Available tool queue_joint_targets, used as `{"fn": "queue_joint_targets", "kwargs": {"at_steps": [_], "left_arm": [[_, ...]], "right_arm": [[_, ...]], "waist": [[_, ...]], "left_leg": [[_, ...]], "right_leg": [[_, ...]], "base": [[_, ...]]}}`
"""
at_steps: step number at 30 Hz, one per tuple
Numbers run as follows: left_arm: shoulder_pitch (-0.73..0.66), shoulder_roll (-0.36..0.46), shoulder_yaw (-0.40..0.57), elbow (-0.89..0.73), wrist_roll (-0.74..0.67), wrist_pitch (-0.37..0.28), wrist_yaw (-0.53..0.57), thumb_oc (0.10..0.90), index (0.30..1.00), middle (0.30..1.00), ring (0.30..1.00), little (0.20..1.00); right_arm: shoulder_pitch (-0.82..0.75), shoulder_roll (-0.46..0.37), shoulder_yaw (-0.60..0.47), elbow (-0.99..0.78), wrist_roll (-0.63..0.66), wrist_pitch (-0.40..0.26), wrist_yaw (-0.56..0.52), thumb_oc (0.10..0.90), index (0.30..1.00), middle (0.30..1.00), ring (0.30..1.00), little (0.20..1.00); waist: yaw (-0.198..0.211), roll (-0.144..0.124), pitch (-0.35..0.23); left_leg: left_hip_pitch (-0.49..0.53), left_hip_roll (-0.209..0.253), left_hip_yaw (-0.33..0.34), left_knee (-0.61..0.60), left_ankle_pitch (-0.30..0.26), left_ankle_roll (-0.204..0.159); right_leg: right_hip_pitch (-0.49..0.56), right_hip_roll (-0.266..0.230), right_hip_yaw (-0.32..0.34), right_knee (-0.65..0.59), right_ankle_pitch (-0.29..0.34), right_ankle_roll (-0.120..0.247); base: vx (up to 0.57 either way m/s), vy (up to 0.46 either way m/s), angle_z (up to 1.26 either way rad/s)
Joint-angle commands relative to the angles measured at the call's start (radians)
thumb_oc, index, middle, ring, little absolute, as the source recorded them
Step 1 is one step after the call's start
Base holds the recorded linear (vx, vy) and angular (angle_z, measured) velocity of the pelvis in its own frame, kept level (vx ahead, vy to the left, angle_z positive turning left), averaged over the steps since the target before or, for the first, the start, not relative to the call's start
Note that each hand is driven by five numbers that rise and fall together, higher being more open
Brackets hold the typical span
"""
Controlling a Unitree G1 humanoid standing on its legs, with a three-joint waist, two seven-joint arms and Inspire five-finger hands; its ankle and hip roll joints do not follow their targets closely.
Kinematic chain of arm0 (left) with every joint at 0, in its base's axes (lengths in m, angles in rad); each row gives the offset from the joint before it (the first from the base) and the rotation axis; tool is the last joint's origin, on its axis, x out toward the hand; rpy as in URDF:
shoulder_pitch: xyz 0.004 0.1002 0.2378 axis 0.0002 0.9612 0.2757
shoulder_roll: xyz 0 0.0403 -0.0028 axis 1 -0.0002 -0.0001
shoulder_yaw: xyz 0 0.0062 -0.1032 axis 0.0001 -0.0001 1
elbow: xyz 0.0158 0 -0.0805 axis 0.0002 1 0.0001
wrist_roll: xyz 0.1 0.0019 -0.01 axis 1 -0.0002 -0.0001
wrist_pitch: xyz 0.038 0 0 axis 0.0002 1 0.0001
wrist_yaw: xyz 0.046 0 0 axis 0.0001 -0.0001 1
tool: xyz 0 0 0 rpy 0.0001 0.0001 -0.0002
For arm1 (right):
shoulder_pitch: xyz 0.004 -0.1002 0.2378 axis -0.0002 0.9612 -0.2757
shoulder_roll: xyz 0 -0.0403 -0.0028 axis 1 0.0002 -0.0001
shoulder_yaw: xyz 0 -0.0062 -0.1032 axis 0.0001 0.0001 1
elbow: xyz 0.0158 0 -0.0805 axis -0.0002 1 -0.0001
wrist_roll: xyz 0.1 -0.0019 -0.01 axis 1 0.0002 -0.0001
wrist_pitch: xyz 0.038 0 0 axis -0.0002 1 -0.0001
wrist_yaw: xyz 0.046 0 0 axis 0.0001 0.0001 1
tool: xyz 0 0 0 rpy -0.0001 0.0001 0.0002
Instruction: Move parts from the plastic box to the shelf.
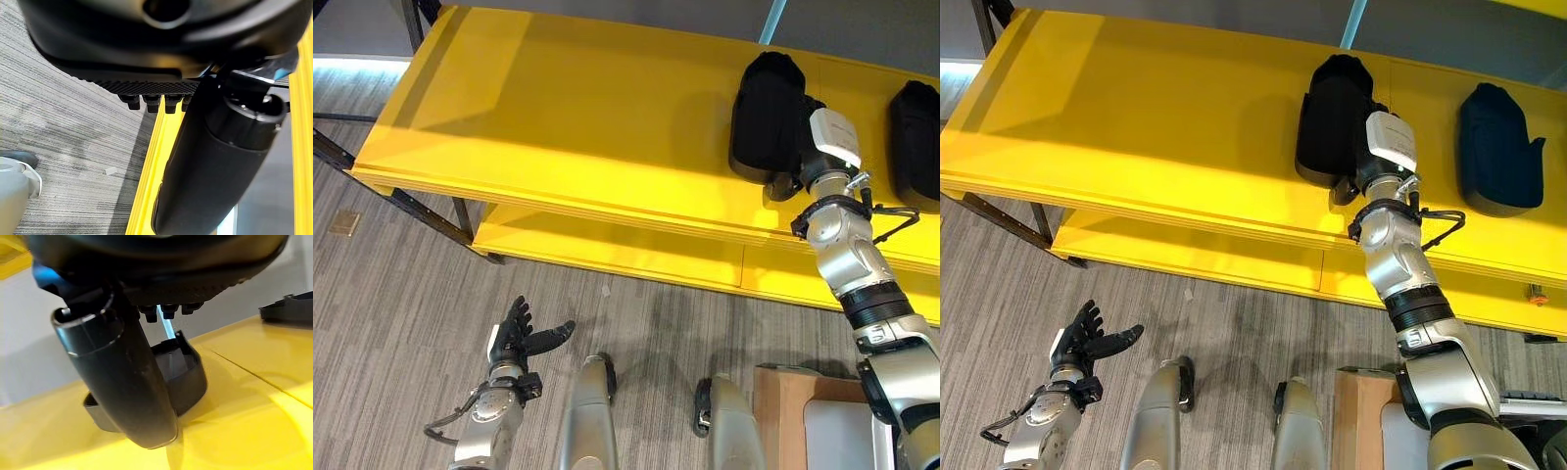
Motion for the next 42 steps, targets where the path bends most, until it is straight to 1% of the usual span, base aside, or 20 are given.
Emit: {"fn": "queue_joint_targets", "kwargs": {"at_steps": [1, 6, 8, 16, 17, 18, 22, 23, 25, 26, 27, 28, 29, 30, 31, 33, 36, 37, 39, 42], "left_arm": [[0.009, 0.076, 0.016, -0.077, 0.034, -0.088, 0.022, 0.900, 1.000, 1.000, 1.000, 1.000], [0.020, 0.068, 0.020, -0.084, 0.041, -0.082, 0.022, 0.900, 1.000, 1.000, 1.000, 1.000], [0.023, 0.064, 0.025, -0.079, 0.046, -0.078, 0.023, 0.900, 1.000, 1.000, 1.000, 1.000], [0.029, 0.055, 0.027, -0.081, 0.065, -0.067, 0.017, 0.900, 1.000, 1.000, 1.000, 1.000], [0.030, 0.053, 0.031, -0.086, 0.071, -0.066, 0.014, 0.900, 1.000, 1.000, 1.000, 1.000], [0.032, 0.054, 0.030, -0.086, 0.071, -0.066, 0.014, 0.900, 1.000, 1.000, 1.000, 1.000], [0.045, 0.041, 0.031, -0.085, 0.078, -0.065, 0.009, 0.900, 1.000, 1.000, 1.000, 1.000], [0.056, 0.036, 0.030, -0.077, 0.077, -0.066, 0.000, 0.900, 1.000, 1.000, 1.000, 1.000], [0.072, 0.030, 0.037, -0.076, 0.079, -0.067, -0.010, 0.900, 1.000, 1.000, 1.000, 1.000], [0.105, 0.012, 0.052, -0.069, 0.079, -0.072, -0.025, 0.900, 1.000, 1.000, 1.000, 1.000], [0.115, 0.004, 0.062, -0.065, 0.080, -0.074, -0.030, 0.900, 1.000, 1.000, 1.000, 1.000], [0.131, -0.002, 0.064, -0.065, 0.081, -0.074, -0.038, 0.900, 1.000, 1.000, 1.000, 1.000], [0.135, -0.002, 0.063, -0.066, 0.081, -0.074, -0.038, 0.900, 1.000, 1.000, 1.000, 1.000], [0.144, -0.012, 0.069, -0.067, 0.084, -0.075, -0.044, 0.900, 1.000, 1.000, 1.000, 1.000], [0.168, -0.026, 0.073, -0.070, 0.087, -0.076, -0.055, 0.900, 1.000, 1.000, 1.000, 1.000], [0.184, -0.045, 0.079, -0.072, 0.088, -0.076, -0.057, 0.900, 1.000, 1.000, 1.000, 1.000], [0.209, -0.058, 0.079, -0.078, 0.092, -0.076, -0.061, 0.900, 1.000, 1.000, 1.000, 1.000], [0.226, -0.073, 0.084, -0.075, 0.100, -0.076, -0.060, 0.900, 1.000, 1.000, 1.000, 1.000], [0.248, -0.088, 0.095, -0.079, 0.098, -0.078, -0.056, 0.900, 1.000, 1.000, 1.000, 1.000], [0.265, -0.124, 0.098, -0.068, 0.068, -0.083, -0.059, 0.900, 1.000, 1.000, 1.000, 1.000]], "right_arm": [[-0.052, -0.062, -0.053, -0.106, -0.001, -0.061, -0.064, 0.900, 1.000, 1.000, 1.000, 1.000], [0.017, -0.059, -0.107, -0.233, -0.011, -0.080, -0.065, 0.900, 1.000, 1.000, 1.000, 1.000], [0.055, -0.042, -0.134, -0.306, -0.020, -0.097, -0.065, 0.900, 1.000, 1.000, 1.000, 1.000], [0.167, -0.005, -0.182, -0.413, 0.042, -0.132, -0.036, 0.900, 1.000, 1.000, 1.000, 1.000], [0.203, 0.004, -0.196, -0.442, 0.059, -0.148, -0.028, 0.900, 1.000, 1.000, 1.000, 1.000], [0.208, 0.005, -0.199, -0.447, 0.059, -0.147, -0.026, 0.900, 1.000, 1.000, 1.000, 1.000], [0.365, 0.045, -0.253, -0.564, 0.139, -0.207, -0.011, 0.900, 1.000, 1.000, 1.000, 1.000], [0.439, 0.056, -0.273, -0.599, 0.186, -0.240, -0.002, 0.900, 1.000, 1.000, 1.000, 1.000], [0.507, 0.058, -0.297, -0.645, 0.215, -0.268, 0.013, 0.900, 1.000, 1.000, 1.000, 1.000], [0.623, 0.063, -0.328, -0.702, 0.290, -0.315, 0.048, 0.900, 1.000, 1.000, 1.000, 1.000], [0.660, 0.066, -0.343, -0.714, 0.322, -0.333, 0.055, 0.900, 1.000, 1.000, 1.000, 1.000], [0.702, 0.067, -0.355, -0.729, 0.348, -0.341, 0.068, 0.900, 1.000, 1.000, 1.000, 1.000], [0.708, 0.067, -0.357, -0.733, 0.349, -0.341, 0.070, 0.900, 1.000, 1.000, 1.000, 1.000], [0.745, 0.067, -0.379, -0.744, 0.367, -0.354, 0.075, 0.900, 1.000, 1.000, 1.000, 1.000], [0.827, 0.067, -0.418, -0.761, 0.374, -0.356, 0.088, 0.900, 1.000, 1.000, 1.000, 1.000], [0.901, 0.077, -0.467, -0.794, 0.368, -0.366, 0.082, 0.900, 1.000, 1.000, 1.000, 1.000], [0.955, 0.079, -0.492, -0.817, 0.373, -0.366, 0.091, 0.900, 1.000, 1.000, 1.000, 1.000], [0.991, 0.087, -0.507, -0.828, 0.380, -0.381, 0.091, 0.900, 1.000, 1.000, 1.000, 1.000], [1.005, 0.083, -0.510, -0.841, 0.393, -0.389, 0.095, 0.900, 1.000, 1.000, 1.000, 1.000], [1.018, 0.081, -0.501, -0.852, 0.412, -0.403, 0.100, 0.900, 1.000, 1.000, 1.000, 1.000]], "waist": [[0.008, -0.021, -0.067], [0.005, -0.044, -0.074], [0.001, -0.053, -0.079], [-0.012, -0.062, -0.088], [-0.018, -0.061, -0.092], [-0.016, -0.062, -0.091], [-0.038, -0.051, -0.101], [-0.048, -0.039, -0.108], [-0.059, -0.028, -0.120], [-0.071, -0.016, -0.147], [-0.077, -0.014, -0.159], [-0.081, -0.009, -0.170], [-0.079, -0.009, -0.172], [-0.088, -0.005, -0.184], [-0.096, 0.006, -0.207], [-0.109, 0.026, -0.227], [-0.117, 0.039, -0.238], [-0.123, 0.050, -0.241], [-0.124, 0.062, -0.238], [-0.118, 0.074, -0.228]], "left_leg": [[0.052, 0.082, -0.107, -0.060, 0.043, -0.036], [0.076, 0.083, -0.105, -0.065, 0.038, -0.035], [0.086, 0.085, -0.105, -0.070, 0.038, -0.036], [0.112, 0.086, -0.102, -0.078, 0.037, -0.038], [0.127, 0.086, -0.100, -0.094, 0.043, -0.039], [0.131, 0.086, -0.099, -0.098, 0.045, -0.040], [0.202, 0.084, -0.088, -0.223, 0.112, -0.047], [0.241, 0.082, -0.081, -0.307, 0.153, -0.048], [0.291, 0.089, -0.070, -0.399, 0.197, -0.050], [0.379, 0.104, -0.045, -0.549, 0.261, -0.054], [0.400, 0.110, -0.038, -0.593, 0.280, -0.057], [0.426, 0.114, -0.028, -0.641, 0.302, -0.059], [0.433, 0.114, -0.025, -0.652, 0.307, -0.059], [0.446, 0.117, -0.015, -0.681, 0.324, -0.064], [0.483, 0.127, 0.002, -0.745, 0.361, -0.078], [0.511, 0.147, 0.014, -0.808, 0.406, -0.099], [0.529, 0.164, 0.019, -0.839, 0.427, -0.099], [0.541, 0.188, 0.022, -0.858, 0.455, -0.106], [0.547, 0.215, 0.023, -0.867, 0.482, -0.105], [0.535, 0.240, 0.025, -0.851, 0.525, -0.105]], "right_leg": [[0.065, -0.037, 0.016, -0.070, 0.115, 0.009], [0.089, -0.036, 0.017, -0.084, 0.117, 0.009], [0.102, -0.034, 0.017, -0.094, 0.119, 0.008], [0.126, -0.032, 0.021, -0.106, 0.117, 0.008], [0.140, -0.031, 0.023, -0.119, 0.121, 0.007], [0.144, -0.031, 0.022, -0.123, 0.122, 0.007], [0.219, -0.023, 0.009, -0.232, 0.164, 0.012], [0.246, -0.013, -0.003, -0.292, 0.187, 0.018], [0.279, 0.000, -0.013, -0.366, 0.213, 0.025], [0.331, 0.018, -0.020, -0.477, 0.255, 0.038], [0.342, 0.024, -0.020, -0.508, 0.264, 0.043], [0.356, 0.030, -0.020, -0.540, 0.276, 0.045], [0.360, 0.031, -0.019, -0.546, 0.279, 0.045], [0.370, 0.036, -0.020, -0.570, 0.283, 0.048], [0.402, 0.046, -0.027, -0.617, 0.292, 0.050], [0.420, 0.064, -0.033, -0.639, 0.289, 0.047], [0.421, 0.085, -0.028, -0.633, 0.281, 0.035], [0.416, 0.108, -0.031, -0.610, 0.262, 0.018], [0.399, 0.136, -0.023, -0.581, 0.243, -0.002], [0.387, 0.175, -0.008, -0.568, 0.236, -0.029]], "base": [[0.00, 0.000, 0.00], [0.00, 0.000, 0.00], [0.00, 0.000, 0.00], [0.00, 0.000, 0.00], [0.00, 0.000, 0.00], [0.00, 0.000, 0.00], [0.00, 0.000, 0.00], [0.00, -0.008, 0.13], [0.03, -0.016, 0.11], [0.06, -0.032, -0.03], [0.05, -0.027, -0.10], [0.02, -0.015, -0.11], [0.01, -0.015, -0.18], [0.02, -0.041, -0.16], [0.03, -0.050, -0.18], [0.01, -0.061, -0.08], [-0.03, -0.068, -0.06], [-0.06, -0.123, -0.09], [-0.09, -0.166, -0.12], [-0.10, -0.175, -0.27]]}}
